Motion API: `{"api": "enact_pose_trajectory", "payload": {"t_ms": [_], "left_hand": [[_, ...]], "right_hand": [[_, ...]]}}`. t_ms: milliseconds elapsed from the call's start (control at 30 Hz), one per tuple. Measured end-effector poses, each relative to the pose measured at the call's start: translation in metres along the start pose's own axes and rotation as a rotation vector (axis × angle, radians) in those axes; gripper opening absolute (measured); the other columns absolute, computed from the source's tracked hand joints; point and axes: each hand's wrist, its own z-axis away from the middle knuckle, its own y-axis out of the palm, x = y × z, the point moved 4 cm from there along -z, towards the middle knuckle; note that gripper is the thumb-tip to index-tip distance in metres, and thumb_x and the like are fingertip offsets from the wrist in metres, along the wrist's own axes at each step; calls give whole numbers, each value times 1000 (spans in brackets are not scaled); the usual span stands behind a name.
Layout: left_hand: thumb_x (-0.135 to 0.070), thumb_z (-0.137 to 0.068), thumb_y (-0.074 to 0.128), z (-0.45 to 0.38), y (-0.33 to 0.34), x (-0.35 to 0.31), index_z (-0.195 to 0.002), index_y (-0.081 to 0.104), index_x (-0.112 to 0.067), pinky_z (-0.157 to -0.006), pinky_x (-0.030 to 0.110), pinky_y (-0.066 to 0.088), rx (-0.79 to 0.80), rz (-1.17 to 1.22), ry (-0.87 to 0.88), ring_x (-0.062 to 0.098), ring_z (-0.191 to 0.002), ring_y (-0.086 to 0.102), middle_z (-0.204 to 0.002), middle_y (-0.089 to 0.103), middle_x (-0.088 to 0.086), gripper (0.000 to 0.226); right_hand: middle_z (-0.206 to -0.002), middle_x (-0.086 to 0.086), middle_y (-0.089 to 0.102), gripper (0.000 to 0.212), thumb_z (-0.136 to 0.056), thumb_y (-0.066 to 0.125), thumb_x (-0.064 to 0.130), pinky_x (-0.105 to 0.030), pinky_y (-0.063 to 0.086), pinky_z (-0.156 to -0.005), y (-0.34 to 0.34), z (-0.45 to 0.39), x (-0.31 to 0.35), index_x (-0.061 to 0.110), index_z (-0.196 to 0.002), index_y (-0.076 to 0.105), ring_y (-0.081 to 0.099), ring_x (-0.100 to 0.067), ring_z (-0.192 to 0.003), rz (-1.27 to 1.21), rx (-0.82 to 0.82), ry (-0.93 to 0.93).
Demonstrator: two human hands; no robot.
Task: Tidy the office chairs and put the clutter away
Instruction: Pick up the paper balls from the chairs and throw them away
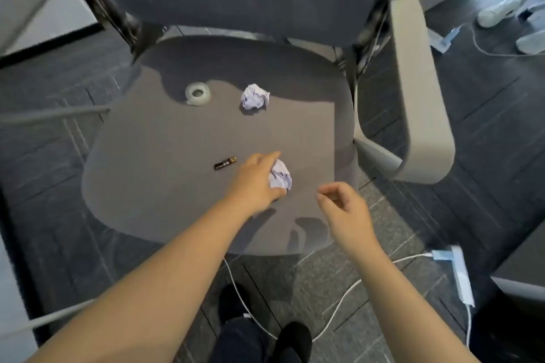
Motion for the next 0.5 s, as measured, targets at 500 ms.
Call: {"api": "enact_pose_trajectory", "payload": {"t_ms": [500], "left_hand": [[-13,-76,69,11,-72,-2,-126,47,-14,-77,20,39,-367,308,-109,26,-107,57,-127,56,11,54]], "right_hand": [[-74,9,51,7,-89,51,8,-14,39,-63,7,-23,26,15,-88,52,48,-1,-69,-23,29,-29]]}}
